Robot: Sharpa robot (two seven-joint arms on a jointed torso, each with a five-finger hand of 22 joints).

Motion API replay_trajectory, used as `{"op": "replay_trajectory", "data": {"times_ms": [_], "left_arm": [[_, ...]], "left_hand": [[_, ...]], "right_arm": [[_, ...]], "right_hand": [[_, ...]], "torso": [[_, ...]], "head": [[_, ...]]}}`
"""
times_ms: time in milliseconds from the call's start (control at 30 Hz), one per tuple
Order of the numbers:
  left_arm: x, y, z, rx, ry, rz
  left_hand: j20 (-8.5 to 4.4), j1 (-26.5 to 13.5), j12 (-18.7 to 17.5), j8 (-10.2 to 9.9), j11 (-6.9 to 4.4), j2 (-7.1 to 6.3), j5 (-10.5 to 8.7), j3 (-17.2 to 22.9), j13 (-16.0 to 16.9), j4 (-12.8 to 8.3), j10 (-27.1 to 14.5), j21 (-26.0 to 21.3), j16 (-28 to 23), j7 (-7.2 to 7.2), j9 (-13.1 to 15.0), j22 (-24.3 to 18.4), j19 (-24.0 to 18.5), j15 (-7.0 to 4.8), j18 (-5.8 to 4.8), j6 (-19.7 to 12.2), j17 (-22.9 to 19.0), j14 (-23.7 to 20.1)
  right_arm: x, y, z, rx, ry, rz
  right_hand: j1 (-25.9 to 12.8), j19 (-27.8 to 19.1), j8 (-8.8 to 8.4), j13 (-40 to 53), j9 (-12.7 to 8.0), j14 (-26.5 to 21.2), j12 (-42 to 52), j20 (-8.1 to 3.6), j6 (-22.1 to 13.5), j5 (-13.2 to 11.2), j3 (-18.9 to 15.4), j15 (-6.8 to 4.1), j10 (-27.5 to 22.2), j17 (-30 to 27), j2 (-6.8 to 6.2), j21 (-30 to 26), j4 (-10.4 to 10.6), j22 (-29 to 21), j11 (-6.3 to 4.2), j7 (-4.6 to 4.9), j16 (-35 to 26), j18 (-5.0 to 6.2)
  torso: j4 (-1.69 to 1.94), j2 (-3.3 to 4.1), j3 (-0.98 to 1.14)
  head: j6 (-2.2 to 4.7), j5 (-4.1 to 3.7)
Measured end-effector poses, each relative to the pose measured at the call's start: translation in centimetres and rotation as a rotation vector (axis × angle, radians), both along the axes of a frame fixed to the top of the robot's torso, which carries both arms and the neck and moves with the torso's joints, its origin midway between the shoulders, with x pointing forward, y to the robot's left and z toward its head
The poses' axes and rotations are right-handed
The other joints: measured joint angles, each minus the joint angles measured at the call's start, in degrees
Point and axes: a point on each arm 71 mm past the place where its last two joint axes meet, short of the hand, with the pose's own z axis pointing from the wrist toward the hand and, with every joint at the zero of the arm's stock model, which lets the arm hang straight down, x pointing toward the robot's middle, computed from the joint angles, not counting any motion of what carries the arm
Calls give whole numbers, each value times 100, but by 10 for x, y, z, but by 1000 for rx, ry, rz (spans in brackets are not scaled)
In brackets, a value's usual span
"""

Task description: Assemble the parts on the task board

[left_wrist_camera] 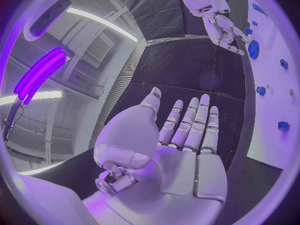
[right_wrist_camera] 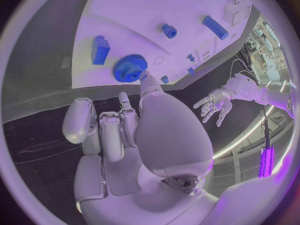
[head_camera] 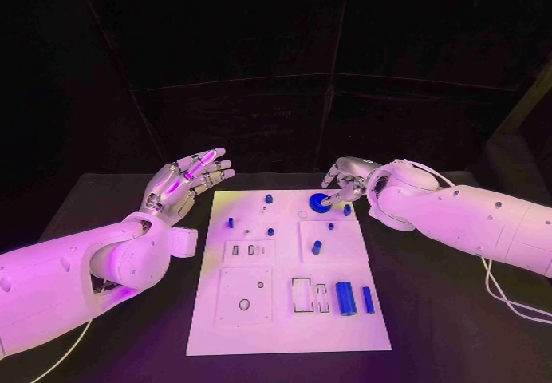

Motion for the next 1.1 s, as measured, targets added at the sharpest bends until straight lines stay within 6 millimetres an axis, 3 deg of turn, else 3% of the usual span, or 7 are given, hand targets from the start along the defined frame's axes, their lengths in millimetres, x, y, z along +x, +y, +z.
{"op": "replay_trajectory", "data": {"times_ms": [833, 1100], "left_arm": [[1, 1, 0, 0, -1, 0], [2, 1, -1, 0, -1, 0]], "left_hand": [[-1, 0, -22, 0, 0, 0, 0, 0, 0, 0, 0, 0, -19, 0, 1, 6, -2, 0, 0, 0, 1, 0], [0, 0, -22, 0, 0, 0, 0, 0, 0, 0, 0, 25, -18, 0, 1, 6, 36, 0, -1, 0, -4, 0]], "right_arm": [[3, 11, -7, -74, 27, 37], [3, 10, -9, -85, 39, 39]], "right_hand": [[143, 40, 50, -1, 5, 0, 112, -1, 42, 71, 18, 0, -1, -1, 143, 47, -83, 98, 0, -4, 32, 1], [218, 40, 76, -1, 4, 0, 135, -1, 83, 240, 15, -1, -1, -2, 219, 88, -176, 133, 0, -4, 54, 1]], "torso": [[3, -2, 0], [3, -2, 1]], "head": [[-79, -19], [-83, -16]]}}
